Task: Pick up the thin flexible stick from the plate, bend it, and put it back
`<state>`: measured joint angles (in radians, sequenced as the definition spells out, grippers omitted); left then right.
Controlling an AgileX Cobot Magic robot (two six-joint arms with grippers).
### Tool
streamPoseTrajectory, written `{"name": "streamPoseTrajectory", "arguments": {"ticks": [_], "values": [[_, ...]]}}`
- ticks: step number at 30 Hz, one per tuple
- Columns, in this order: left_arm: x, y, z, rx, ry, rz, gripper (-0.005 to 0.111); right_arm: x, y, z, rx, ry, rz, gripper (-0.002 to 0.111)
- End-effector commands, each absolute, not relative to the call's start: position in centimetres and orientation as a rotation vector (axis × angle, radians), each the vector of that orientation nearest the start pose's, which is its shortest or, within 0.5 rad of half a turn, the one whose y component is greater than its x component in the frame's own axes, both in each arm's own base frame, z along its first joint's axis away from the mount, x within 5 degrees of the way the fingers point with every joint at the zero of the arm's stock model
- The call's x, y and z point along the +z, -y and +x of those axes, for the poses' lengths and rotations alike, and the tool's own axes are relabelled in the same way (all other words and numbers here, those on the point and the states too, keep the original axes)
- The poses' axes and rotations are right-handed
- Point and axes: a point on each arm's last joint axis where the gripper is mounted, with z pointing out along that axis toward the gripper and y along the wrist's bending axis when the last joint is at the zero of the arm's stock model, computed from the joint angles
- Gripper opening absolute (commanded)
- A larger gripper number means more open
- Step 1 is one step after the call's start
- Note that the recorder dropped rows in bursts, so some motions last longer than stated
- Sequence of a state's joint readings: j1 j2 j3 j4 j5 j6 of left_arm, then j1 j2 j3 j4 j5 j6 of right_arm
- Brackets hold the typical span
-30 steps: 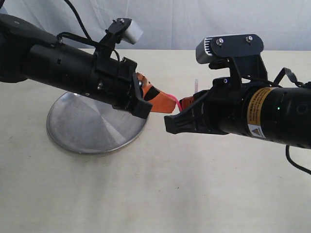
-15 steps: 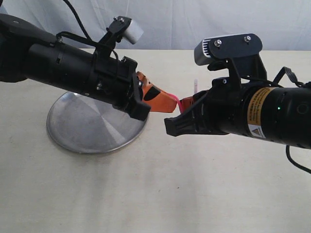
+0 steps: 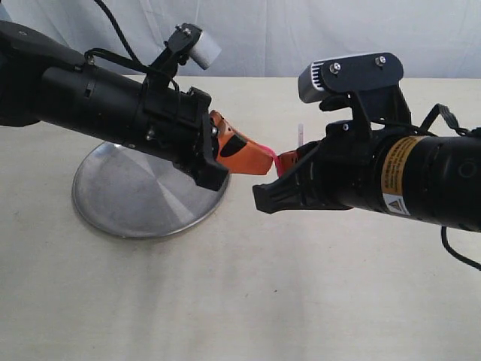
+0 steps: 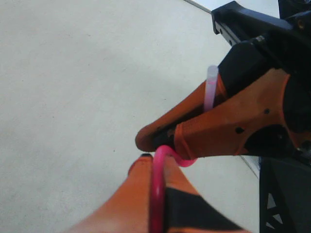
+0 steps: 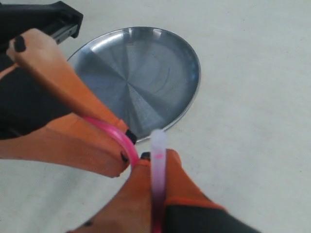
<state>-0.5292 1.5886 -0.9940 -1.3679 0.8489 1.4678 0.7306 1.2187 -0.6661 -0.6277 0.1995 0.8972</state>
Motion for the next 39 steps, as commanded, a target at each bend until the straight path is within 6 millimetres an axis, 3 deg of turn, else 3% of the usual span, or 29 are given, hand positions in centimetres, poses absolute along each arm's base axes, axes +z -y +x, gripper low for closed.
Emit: {"name": "streamPoseTrajectory", "arguments": {"ticks": [1, 9, 17, 32, 39], "values": [[27.9, 22.7, 24.5, -1.243, -1.854, 1.035, 0.0, 25.8, -17.1, 18.6, 0.558, -2.106, -0.504, -0.001], [27.8, 22.6, 24.4, -1.225, -1.849, 1.064, 0.0, 25.6, -18.0, 17.9, 0.531, -2.073, -0.642, -0.001], [27.7, 22.6, 24.4, -1.216, -1.85, 1.082, 0.0, 23.9, -18.9, 18.2, 0.502, -2.118, -0.7, -0.001], [27.6, 22.5, 24.5, -1.185, -1.861, 1.08, 0.0, 24.2, -19.3, 18.2, 0.554, -2.079, -0.705, -0.001], [27.3, 22.3, 25.4, -1.108, -1.942, 0.97, 0.0, 24.3, -19.3, 18.2, 0.572, -2.084, -0.681, -0.001]]}}
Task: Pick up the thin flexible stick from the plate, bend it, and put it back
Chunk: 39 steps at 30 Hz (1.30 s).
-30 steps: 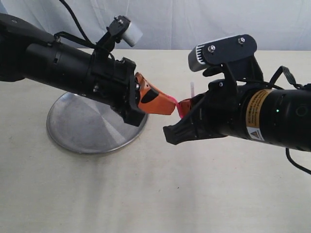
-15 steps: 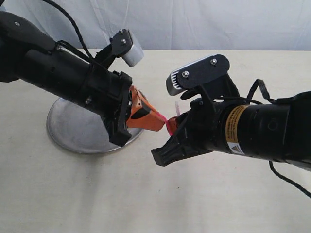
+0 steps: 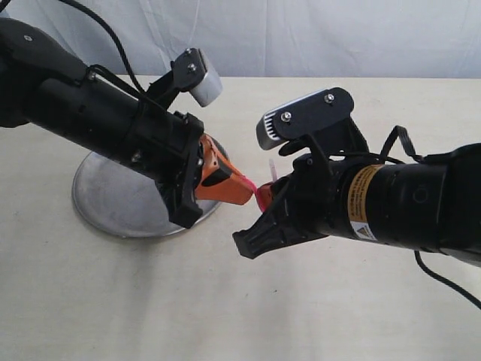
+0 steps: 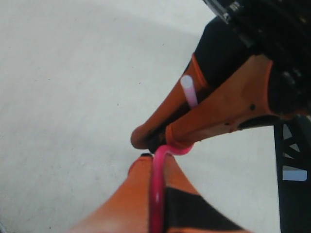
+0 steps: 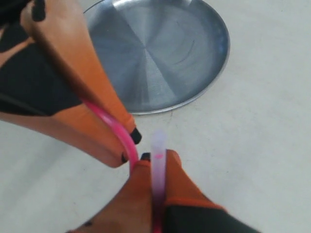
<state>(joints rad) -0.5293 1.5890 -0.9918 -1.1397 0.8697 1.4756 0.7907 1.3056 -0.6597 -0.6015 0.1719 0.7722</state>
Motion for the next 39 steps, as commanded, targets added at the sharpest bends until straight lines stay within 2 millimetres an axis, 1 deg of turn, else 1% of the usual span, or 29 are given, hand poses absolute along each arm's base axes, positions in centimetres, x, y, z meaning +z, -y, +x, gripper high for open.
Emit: {"name": "streamPoseTrajectory", "arguments": {"ticks": [1, 7, 9, 12, 14, 17, 21, 22, 25, 28, 30, 33, 39], "values": [[27.1, 22.2, 25.5, -1.087, -1.964, 0.953, 0.0, 24.4, -19.3, 18.3, 0.587, -2.082, -0.666, -0.001], [27.0, 22.0, 25.7, -1.06, -1.991, 0.929, 0.0, 24.4, -19.3, 18.2, 0.602, -2.092, -0.639, -0.001], [26.9, 22.0, 25.6, -1.058, -1.989, 0.96, 0.0, 24.5, -19.3, 18.3, 0.603, -2.091, -0.639, -0.001], [26.8, 22.0, 25.4, -1.073, -2.009, 0.964, 0.0, 25.1, -19.5, 18.5, 0.601, -2.079, -0.631, -0.001], [26.6, 21.9, 25.4, -1.061, -2.033, 0.976, 0.0, 25.7, -19.6, 18.8, 0.586, -2.069, -0.633, -0.001], [26.3, 21.8, 25.3, -1.039, -2.065, 0.988, 0.0, 26.4, -19.5, 19.3, 0.495, -2.085, -0.648, -0.001], [26.1, 21.6, 25.2, -1.011, -2.084, 1.023, 0.0, 27.5, -19.8, 19.6, 0.503, -2.043, -0.649, -0.001], [26.0, 21.6, 25.2, -0.999, -2.088, 1.031, 0.0, 27.8, -19.8, 19.8, 0.48, -2.039, -0.658, -0.001], [25.8, 21.5, 25.2, -0.977, -2.105, 1.037, 0.0, 27.9, -19.6, 19.9, 0.42, -2.04, -0.682, -0.001], [25.7, 21.4, 25.2, -0.97, -2.117, 1.039, 0.0, 27.8, -19.5, 20.0, 0.406, -2.041, -0.689, -0.001], [25.6, 21.4, 25.2, -0.955, -2.123, 1.053, 0.004, 27.8, -19.5, 20.0, 0.402, -2.045, -0.688, -0.001], [25.5, 21.2, 25.3, -0.932, -2.148, 1.042, 0.015, 27.7, -19.4, 20.0, 0.382, -2.054, -0.69, -0.001], [24.7, 20.5, 25.6, -0.812, -2.255, 1.021, 0.049, 27.5, -19.0, 20.0, 0.333, -2.085, -0.686, -0.001]]}}
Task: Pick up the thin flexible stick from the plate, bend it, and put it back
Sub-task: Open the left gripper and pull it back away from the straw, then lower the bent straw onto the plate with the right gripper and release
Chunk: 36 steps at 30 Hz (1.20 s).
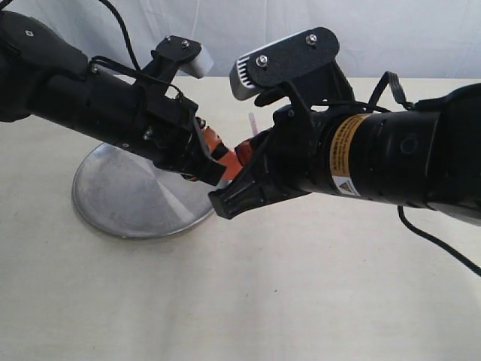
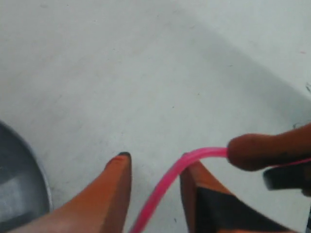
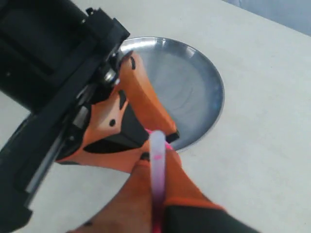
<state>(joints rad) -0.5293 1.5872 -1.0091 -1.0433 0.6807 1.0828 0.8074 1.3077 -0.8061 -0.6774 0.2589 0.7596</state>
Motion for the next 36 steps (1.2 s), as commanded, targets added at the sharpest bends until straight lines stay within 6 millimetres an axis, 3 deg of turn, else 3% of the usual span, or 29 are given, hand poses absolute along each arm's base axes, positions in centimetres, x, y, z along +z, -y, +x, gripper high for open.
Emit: {"name": "streamPoseTrajectory", "arguments": {"ticks": [1, 5, 12, 19, 23, 28, 32, 36], "values": [[24.6, 20.4, 25.6, -0.79, -2.266, 1.033, 0.054, 27.5, -19.0, 20.0, 0.331, -2.087, -0.686, -0.001], [24.2, 19.8, 25.6, -0.702, -2.303, 1.067, 0.061, 27.4, -18.9, 20.1, 0.317, -2.098, -0.683, -0.001], [23.5, 18.6, 26.4, -0.469, -2.372, 1.037, 0.061, 27.1, -18.5, 20.1, 0.256, -2.125, -0.685, -0.001], [23.8, 18.3, 27.3, -0.401, -2.355, 0.892, 0.06, 26.9, -18.0, 20.2, 0.195, -2.153, -0.682, -0.001], [23.9, 18.1, 27.7, -0.374, -2.362, 0.811, 0.042, 26.8, -18.6, 20.3, 0.258, -2.135, -0.668, -0.001], [24.4, 15.5, 29.0, -0.305, -2.422, 0.525, 0.002, 25.6, -19.5, 22.2, 0.357, -2.124, -0.596, -0.001], [26.3, 11.2, 29.3, -0.163, -2.455, 0.255, 0.0, 25.0, -19.2, 24.9, 0.408, -2.148, -0.469, -0.001], [28.8, 8.5, 28.2, -0.083, -2.417, 0.133, 0.0, 25.3, -19.9, 27.9, 0.583, -2.079, -0.392, -0.001]]}}
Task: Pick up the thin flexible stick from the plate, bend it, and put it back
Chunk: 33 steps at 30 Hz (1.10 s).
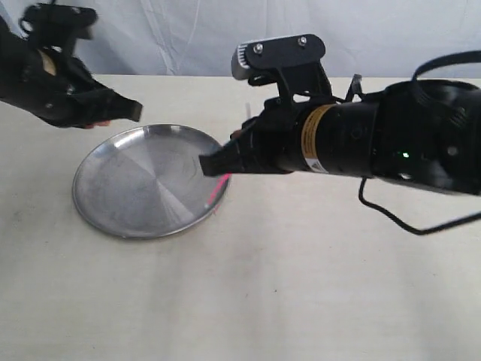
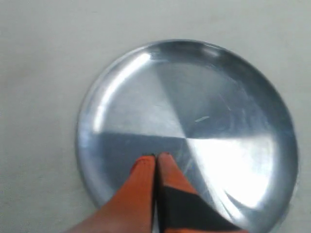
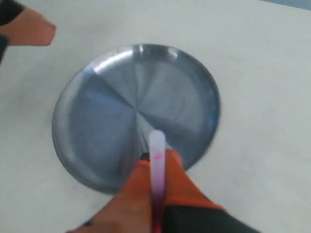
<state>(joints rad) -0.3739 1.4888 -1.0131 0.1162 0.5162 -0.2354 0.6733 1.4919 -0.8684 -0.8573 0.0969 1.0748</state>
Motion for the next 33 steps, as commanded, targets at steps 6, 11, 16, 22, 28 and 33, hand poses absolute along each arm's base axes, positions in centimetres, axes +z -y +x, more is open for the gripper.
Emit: {"name": "streamPoseTrajectory", "arguments": {"ticks": [6, 11, 16, 22, 28, 33], "values": [[32.5, 7.1, 25.5, -0.063, -2.328, 0.121, 0.0, 23.6, -22.9, 32.4, 0.728, -2.049, -0.342, -0.001], [34.0, 6.1, 23.6, -0.015, -2.313, 0.119, 0.0, 21.1, -25.2, 35.6, 0.77, -2.059, -0.324, -0.001], [35.4, 5.3, 21.9, 0.007, -2.29, 0.107, 0.0, 18.7, -26.4, 37.5, 0.788, -2.095, -0.274, -0.001], [36.6, 4.4, 20.0, 0.04, -2.262, 0.096, 0.0, 17.4, -27.0, 38.4, 0.807, -2.112, -0.246, 0.04], [37.4, 3.9, 18.8, 0.044, -2.24, 0.084, 0.0, 17.6, -26.9, 38.5, 0.78, -2.12, -0.235, 0.052], [37.7, 3.4, 18.0, 0.062, -2.246, 0.074, 0.0, 18.5, -25.2, 38.9, 0.577, -2.176, -0.233, 0.052]]}}
